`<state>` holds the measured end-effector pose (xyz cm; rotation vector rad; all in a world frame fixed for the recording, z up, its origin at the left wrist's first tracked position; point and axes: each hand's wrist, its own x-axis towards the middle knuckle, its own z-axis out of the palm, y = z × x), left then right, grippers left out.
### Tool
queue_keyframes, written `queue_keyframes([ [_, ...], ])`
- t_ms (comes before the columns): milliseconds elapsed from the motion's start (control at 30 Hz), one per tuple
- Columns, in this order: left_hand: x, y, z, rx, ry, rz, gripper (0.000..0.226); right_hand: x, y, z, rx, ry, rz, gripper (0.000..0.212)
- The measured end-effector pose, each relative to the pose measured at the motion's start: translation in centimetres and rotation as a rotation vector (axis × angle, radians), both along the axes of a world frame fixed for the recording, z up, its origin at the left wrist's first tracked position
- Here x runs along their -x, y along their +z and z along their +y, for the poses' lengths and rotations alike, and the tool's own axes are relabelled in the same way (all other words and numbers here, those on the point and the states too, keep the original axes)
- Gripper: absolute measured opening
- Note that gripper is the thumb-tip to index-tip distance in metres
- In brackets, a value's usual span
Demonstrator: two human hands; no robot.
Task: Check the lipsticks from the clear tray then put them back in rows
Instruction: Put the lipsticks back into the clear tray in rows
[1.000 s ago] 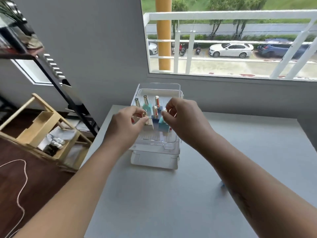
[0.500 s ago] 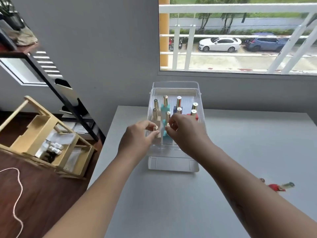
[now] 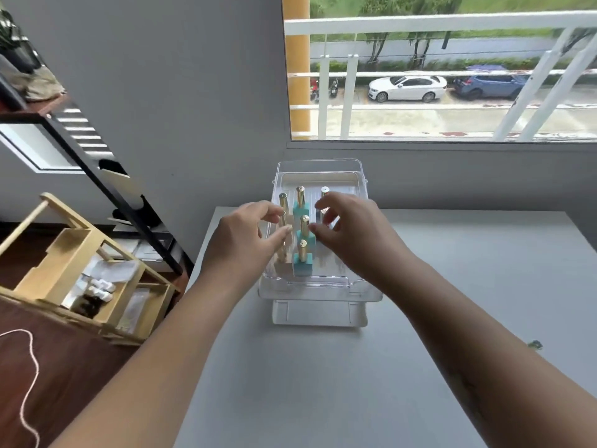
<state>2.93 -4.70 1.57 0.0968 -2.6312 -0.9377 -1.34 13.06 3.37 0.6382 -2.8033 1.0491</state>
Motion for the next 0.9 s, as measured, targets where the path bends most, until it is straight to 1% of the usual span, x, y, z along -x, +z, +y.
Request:
queue_keyframes([
  [200,0.2,1.5,6.2,-0.043,-0.036,0.034,0.018,-0.4,-0.1,5.7,0.021,-0.040,-0.020,0.021],
  [500,1.1,1.8,19.7,-0.068,-0.127,0.051,0.022,-0.3,0.1,20.0,-0.005,-0.155,-0.029,0.023],
  [733,1.0,-0.7,27.7,-0.098,-0.166,-0.004,0.022,-0.7,-1.1,28.8,-0.037,-0.222,-0.047,0.022],
  [900,0.2,-4.4,31.0,-0.095,-0.185,-0.134,0.022,-1.8,-4.5,31.9,-0.072,-0.235,-0.176,0.024],
])
